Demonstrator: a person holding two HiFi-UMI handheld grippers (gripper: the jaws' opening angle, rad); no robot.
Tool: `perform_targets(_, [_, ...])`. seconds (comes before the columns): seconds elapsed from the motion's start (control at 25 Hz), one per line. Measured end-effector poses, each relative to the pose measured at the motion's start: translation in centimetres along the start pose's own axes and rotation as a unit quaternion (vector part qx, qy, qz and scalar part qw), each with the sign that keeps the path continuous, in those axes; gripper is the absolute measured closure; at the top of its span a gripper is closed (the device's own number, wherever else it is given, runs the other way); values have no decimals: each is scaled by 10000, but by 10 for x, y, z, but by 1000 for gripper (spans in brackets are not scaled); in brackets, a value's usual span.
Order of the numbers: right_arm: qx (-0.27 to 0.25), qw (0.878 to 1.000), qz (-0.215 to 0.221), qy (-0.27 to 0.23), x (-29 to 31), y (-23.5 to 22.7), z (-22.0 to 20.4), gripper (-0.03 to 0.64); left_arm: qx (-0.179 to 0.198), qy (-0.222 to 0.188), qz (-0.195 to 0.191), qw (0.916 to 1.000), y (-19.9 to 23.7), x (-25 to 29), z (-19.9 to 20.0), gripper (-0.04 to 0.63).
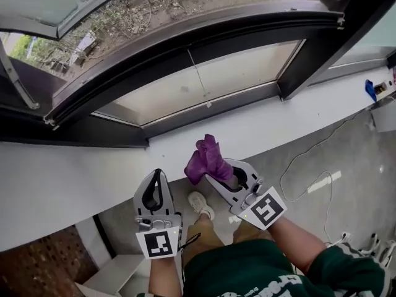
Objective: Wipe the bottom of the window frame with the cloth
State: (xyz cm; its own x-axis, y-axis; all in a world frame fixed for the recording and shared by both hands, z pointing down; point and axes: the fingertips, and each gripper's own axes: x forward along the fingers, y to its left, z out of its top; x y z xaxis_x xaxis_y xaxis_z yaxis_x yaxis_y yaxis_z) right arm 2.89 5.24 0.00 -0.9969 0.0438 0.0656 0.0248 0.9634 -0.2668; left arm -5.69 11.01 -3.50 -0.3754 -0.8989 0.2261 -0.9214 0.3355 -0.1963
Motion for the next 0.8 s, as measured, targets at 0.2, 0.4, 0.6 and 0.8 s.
perform_targets(0.2, [333, 9993, 78, 157, 37, 7, -65, 522, 12, 76, -188, 9998, 22, 8, -72, 589])
perform_targets(0.4, [458, 9976, -19, 514, 106, 25, -145, 520, 78, 194, -234, 9995, 75, 23, -165, 589])
perform_targets(0.6, [421, 9967, -198, 658, 178, 28, -212, 520, -335, 125, -60, 9993, 123, 36, -231, 589])
perform_targets(0.8, [358, 9938, -99, 1051, 235, 32, -285, 520, -714, 187, 134, 9972, 146, 31, -296, 589])
